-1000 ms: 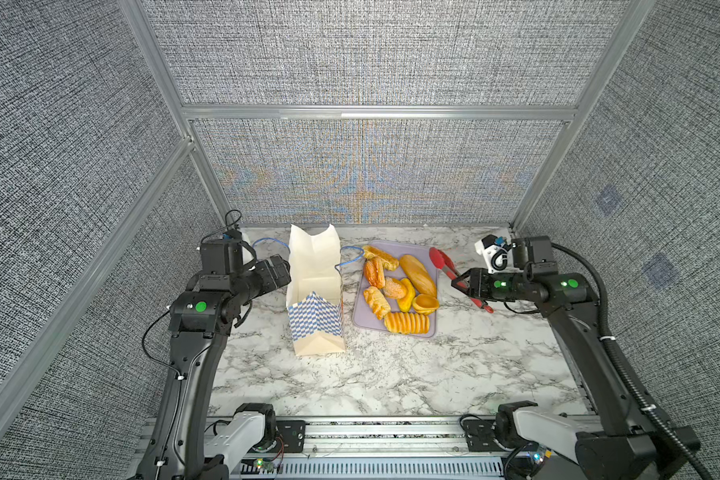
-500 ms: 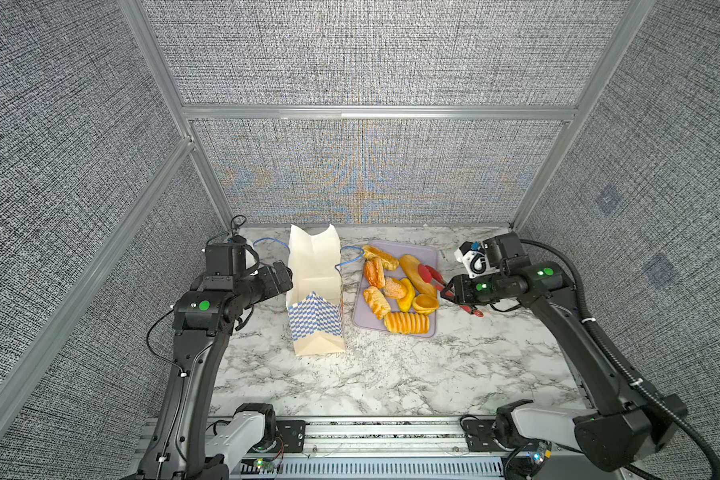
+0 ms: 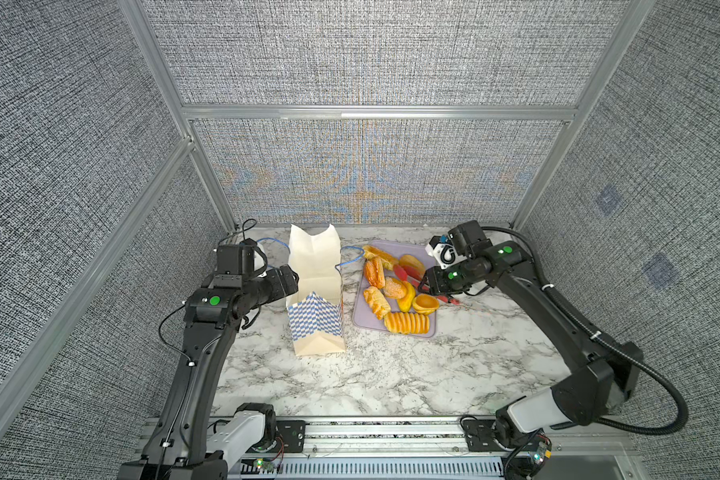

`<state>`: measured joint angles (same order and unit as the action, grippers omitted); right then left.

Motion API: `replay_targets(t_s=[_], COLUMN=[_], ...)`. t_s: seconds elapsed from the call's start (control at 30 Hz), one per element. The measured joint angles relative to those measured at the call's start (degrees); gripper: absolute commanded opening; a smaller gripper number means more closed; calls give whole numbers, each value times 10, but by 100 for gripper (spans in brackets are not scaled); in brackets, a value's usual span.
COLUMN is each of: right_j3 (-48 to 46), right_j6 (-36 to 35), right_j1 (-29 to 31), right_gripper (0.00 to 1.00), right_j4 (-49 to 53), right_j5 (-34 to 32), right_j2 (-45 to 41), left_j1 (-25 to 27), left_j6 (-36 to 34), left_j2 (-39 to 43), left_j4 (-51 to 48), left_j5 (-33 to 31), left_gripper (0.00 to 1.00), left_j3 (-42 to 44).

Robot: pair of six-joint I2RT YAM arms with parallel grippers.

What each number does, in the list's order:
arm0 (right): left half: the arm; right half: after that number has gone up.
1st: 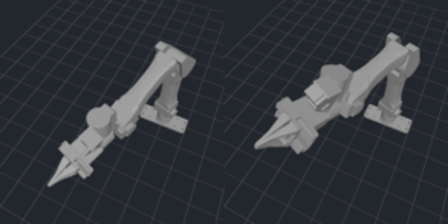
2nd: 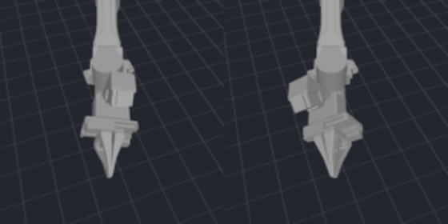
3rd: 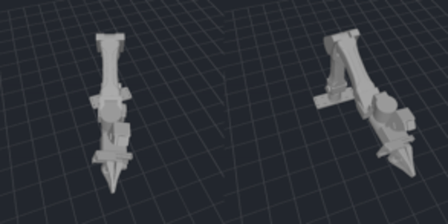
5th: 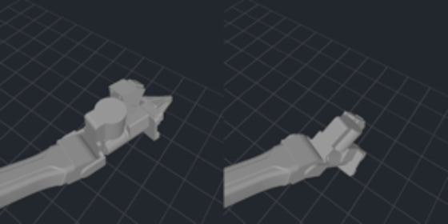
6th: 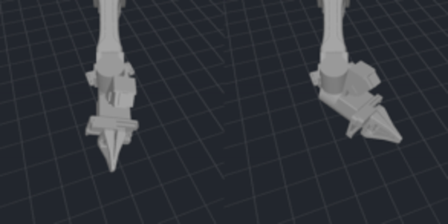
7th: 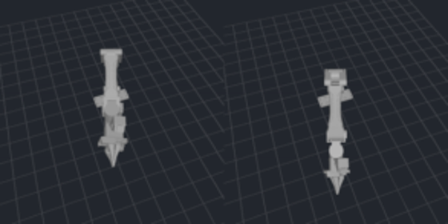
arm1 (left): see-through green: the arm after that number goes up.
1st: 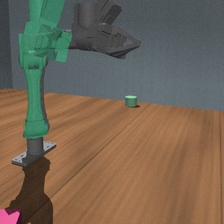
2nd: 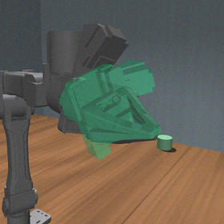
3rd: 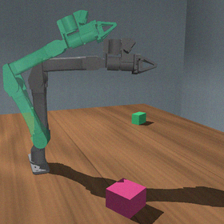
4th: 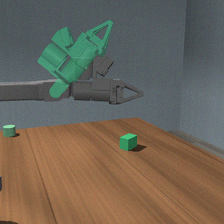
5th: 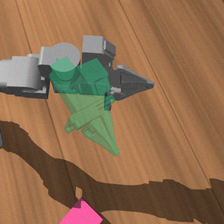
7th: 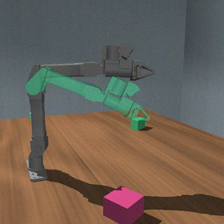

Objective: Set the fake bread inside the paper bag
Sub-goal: 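Lower the tongs onto the tray and pinch a long bread roll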

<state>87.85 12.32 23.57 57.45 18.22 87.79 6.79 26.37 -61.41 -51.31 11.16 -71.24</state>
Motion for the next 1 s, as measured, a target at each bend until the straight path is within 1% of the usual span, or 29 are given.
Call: replay_targets(t_s=[0.53, 0.7, 1.0], right_j3=[158, 176, 209], right_j6=[-41, -46, -56], right_j1=[4, 8, 16], right_gripper=[55, 58, 59], right_j4=[21, 29, 36], right_j5=[-2, -2, -2], right_j2=[163, 192, 236], left_j1=[9, 10, 10], left_j6=[6, 7, 7], left_j2=[2, 2, 2], left_j4=[32, 33, 41], left_j5=[-2, -2, -2], left_gripper=[51, 49, 48], left_j3=[39, 40, 46])
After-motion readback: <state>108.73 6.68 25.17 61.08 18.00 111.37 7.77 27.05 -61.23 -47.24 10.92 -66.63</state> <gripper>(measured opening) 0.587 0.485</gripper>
